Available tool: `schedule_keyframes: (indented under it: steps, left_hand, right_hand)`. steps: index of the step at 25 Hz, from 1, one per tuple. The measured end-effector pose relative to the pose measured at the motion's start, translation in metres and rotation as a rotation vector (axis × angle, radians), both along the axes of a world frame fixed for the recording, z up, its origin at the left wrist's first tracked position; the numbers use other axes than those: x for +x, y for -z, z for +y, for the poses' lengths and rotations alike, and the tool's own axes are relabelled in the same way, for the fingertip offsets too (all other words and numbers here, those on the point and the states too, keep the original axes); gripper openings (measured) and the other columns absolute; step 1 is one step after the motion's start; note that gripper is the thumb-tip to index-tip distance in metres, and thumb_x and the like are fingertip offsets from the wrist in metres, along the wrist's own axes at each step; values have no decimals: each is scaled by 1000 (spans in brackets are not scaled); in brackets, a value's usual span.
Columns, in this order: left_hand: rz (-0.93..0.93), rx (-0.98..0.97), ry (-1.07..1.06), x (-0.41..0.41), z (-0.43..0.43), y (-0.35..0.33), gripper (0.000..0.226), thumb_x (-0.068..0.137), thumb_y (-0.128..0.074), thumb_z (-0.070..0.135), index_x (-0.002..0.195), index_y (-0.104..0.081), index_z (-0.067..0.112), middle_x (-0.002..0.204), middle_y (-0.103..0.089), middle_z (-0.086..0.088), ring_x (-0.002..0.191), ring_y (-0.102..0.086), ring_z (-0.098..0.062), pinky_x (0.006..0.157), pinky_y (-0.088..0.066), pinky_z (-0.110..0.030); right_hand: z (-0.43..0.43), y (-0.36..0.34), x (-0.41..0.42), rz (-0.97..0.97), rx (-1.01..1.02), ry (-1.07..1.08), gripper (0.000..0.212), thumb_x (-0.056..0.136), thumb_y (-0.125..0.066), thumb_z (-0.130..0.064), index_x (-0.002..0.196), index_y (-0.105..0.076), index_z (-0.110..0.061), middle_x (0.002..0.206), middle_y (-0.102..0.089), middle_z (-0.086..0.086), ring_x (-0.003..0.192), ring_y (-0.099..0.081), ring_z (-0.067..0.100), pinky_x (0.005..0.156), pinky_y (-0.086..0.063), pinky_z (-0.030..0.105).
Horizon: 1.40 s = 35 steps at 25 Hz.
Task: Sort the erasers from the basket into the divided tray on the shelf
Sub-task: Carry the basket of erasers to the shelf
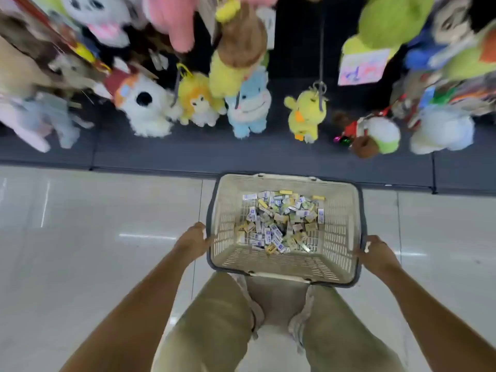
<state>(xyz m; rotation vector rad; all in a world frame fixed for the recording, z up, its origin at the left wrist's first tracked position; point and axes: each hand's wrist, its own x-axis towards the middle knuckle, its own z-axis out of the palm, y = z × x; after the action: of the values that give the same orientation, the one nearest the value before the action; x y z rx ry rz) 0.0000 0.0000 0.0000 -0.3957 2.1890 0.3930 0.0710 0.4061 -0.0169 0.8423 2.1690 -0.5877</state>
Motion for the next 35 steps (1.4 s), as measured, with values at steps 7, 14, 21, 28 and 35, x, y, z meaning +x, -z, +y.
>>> schedule_keyframes:
  steps: [7, 14, 21, 28, 35]
  left_hand:
    - [77, 23, -389, -21, 5, 113, 32, 85, -57, 11, 113, -52, -2, 89, -62, -14, 84, -61, -32, 66, -48, -32]
    - [48, 182, -883, -26, -1, 101, 10, 80, -60, 8, 73, -59, 1, 61, -56, -12, 53, -51, -25, 62, -47, -35]
    - [49, 230, -824, 16, 7, -93, 9, 87, -60, 9, 93, -57, 3, 65, -55, -11, 60, -52, -22, 66, -45, -37]
    - [-6, 302, -549, 21, 45, -269, 16, 88, -61, 10, 73, -56, 5, 39, -56, 0, 46, -52, -17, 54, -43, -32]
    - [-4, 326, -77, 3, 160, -301, 7, 87, -54, 4, 80, -52, 4, 61, -43, -9, 33, -41, -9, 41, -35, -24]
  right_hand:
    - [15, 97, -12, 132, -35, 565, 39, 85, -63, -25, 115, -54, -2, 99, -62, 18, 82, -55, 28, 75, -42, 34]
    - [33, 66, -7, 89, -314, 915, 15, 81, -70, -14, 85, -58, -5, 68, -52, 10, 60, -48, 21, 68, -45, 38]
    - [40, -103, 69, 115, -214, 955, 21, 77, -74, -24, 67, -61, -10, 58, -62, 5, 58, -56, 20, 62, -49, 32]
    - [27, -271, 164, 241, -183, 1189, 20, 84, -67, -17, 69, -56, -9, 55, -56, 4, 44, -51, 12, 49, -44, 25]
    - [25, -323, 273, 295, -87, 1463, 18, 87, -59, -16, 72, -51, -10, 33, -49, -9, 27, -43, 1, 33, -37, 13]
